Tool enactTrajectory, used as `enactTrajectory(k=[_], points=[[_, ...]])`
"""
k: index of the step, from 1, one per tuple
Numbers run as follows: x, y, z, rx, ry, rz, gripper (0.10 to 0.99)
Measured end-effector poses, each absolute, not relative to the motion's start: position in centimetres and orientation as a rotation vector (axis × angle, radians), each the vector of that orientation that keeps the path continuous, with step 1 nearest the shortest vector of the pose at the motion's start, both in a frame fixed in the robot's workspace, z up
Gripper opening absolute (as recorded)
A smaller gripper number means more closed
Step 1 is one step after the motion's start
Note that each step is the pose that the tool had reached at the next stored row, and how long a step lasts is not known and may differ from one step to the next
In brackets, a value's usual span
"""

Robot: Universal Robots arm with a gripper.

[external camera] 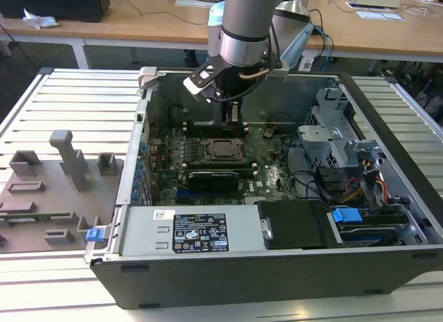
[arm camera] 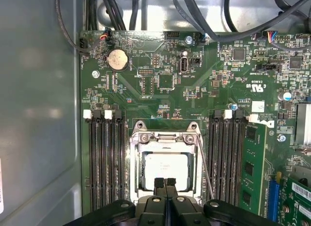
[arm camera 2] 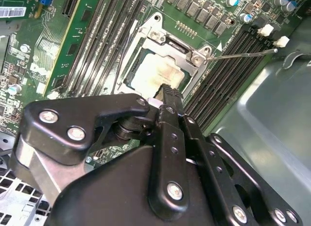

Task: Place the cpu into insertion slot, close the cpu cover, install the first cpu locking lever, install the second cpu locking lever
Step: 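Close the cpu cover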

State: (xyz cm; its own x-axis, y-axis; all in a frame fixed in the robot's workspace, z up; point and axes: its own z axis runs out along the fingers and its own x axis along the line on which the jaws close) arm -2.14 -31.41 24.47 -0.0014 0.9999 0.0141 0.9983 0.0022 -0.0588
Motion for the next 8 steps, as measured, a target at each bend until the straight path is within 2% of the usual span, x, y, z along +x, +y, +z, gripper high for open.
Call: enactTrajectory(k=[8], points=[[-2.14,-31.41,25.06,-2.183,-2.187,0.049,0.106]])
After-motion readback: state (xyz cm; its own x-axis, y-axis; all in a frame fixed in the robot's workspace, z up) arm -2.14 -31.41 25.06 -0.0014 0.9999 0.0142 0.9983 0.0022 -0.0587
